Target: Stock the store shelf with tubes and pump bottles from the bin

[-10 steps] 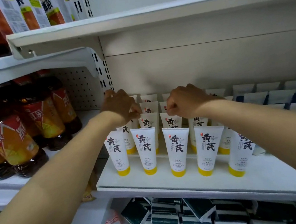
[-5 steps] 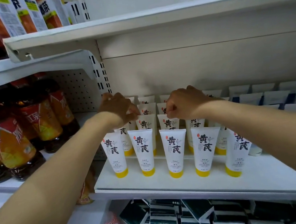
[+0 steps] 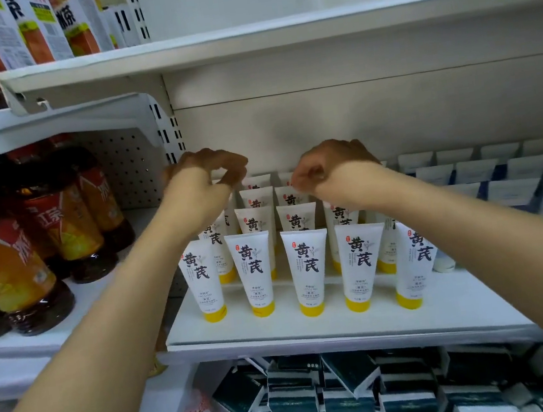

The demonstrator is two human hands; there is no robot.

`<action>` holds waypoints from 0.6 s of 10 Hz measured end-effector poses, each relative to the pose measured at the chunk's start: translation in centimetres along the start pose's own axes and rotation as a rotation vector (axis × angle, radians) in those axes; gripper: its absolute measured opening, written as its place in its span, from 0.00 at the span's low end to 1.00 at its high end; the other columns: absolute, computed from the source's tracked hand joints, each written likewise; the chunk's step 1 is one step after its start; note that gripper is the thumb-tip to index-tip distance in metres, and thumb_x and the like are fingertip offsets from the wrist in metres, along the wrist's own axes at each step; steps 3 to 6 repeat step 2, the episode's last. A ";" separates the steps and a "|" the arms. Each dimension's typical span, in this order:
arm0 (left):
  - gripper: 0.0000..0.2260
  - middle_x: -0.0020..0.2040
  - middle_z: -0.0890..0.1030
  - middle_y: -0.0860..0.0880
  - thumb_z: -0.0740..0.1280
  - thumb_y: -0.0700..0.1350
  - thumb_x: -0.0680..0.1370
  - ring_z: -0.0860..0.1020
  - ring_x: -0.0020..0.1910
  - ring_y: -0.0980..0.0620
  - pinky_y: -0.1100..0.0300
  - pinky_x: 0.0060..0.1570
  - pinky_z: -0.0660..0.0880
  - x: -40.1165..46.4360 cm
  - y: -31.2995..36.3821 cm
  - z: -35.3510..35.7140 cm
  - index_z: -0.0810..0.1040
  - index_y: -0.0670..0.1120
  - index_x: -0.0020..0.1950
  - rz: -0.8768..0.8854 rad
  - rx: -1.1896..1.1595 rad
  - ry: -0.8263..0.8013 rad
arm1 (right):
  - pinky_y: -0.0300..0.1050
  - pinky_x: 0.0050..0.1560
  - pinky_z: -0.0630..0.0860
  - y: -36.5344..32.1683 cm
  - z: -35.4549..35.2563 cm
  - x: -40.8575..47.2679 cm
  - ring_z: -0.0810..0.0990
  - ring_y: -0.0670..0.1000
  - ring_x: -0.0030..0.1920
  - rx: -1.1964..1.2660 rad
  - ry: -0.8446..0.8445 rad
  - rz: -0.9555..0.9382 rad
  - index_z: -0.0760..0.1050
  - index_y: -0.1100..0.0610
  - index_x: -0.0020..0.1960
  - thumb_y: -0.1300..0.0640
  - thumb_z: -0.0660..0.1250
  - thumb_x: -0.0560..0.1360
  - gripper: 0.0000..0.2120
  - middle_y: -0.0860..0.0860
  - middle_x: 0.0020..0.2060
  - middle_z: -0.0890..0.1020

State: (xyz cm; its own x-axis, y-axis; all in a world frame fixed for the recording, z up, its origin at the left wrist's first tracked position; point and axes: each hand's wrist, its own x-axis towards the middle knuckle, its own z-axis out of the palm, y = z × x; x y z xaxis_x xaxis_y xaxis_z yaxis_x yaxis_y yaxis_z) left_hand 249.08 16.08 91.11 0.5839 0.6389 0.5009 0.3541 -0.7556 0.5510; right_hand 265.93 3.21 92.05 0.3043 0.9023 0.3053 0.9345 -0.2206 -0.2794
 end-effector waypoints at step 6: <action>0.09 0.49 0.81 0.62 0.66 0.43 0.79 0.76 0.51 0.68 0.71 0.52 0.69 -2.4 1.6 0.1 0.81 0.54 0.56 -0.057 -0.312 0.117 | 0.42 0.52 0.75 0.1 -0.8 -3.3 0.78 0.43 0.45 0.196 0.158 -0.009 0.81 0.48 0.51 0.53 0.65 0.78 0.06 0.43 0.45 0.82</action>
